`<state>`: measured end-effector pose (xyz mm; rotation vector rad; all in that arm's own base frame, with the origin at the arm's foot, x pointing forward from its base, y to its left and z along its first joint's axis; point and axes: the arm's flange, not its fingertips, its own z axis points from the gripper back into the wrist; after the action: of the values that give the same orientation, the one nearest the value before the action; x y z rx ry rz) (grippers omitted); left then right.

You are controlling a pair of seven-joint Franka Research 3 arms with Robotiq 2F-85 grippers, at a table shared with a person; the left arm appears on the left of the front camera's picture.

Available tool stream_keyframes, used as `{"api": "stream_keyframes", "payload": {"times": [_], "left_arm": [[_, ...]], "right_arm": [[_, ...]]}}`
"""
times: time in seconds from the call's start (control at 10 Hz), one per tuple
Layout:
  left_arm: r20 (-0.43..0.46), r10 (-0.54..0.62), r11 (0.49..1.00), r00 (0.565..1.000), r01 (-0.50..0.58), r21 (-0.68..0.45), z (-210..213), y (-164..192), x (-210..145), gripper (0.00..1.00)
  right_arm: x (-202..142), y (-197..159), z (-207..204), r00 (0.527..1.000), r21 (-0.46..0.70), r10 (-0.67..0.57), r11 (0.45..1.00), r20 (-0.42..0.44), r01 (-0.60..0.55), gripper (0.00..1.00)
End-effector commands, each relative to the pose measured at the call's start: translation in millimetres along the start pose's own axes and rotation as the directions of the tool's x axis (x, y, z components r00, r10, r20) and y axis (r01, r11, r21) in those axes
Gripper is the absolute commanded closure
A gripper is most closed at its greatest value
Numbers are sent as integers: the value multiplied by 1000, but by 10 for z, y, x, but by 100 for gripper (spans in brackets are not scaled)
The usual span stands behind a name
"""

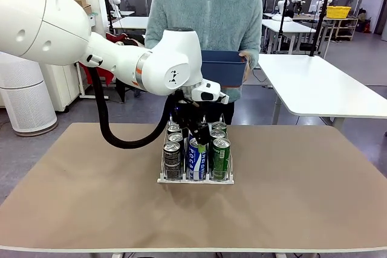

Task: Fill the beverage cans into the dispenser.
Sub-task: Place the picked Ionic drink in the line of the Automatic Can Dispenser with the same cans.

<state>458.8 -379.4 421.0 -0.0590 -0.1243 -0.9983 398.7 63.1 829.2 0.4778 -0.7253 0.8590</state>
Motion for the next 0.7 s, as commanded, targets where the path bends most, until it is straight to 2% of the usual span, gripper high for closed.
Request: {"api": "stream_keyframes", "payload": {"times": [0.0,0.2,0.3,0.6], "left_arm": [[0,0,1000,1000,0,0,-1,0,0,0],[75,19,999,997,-17,-30,264,12,-195,0],[140,-33,998,990,41,-56,445,-16,-299,0],[160,-55,998,986,49,44,1306,72,-841,0]], "right_arm": [[-2,1,10,1000,5,-1,1000,-6,1,0],[-2,1,10,1000,5,-1,1000,-6,1,0],[-2,1,10,1000,5,-1,1000,-6,1,0],[-2,1,10,1000,5,-1,1000,-6,1,0]]}}
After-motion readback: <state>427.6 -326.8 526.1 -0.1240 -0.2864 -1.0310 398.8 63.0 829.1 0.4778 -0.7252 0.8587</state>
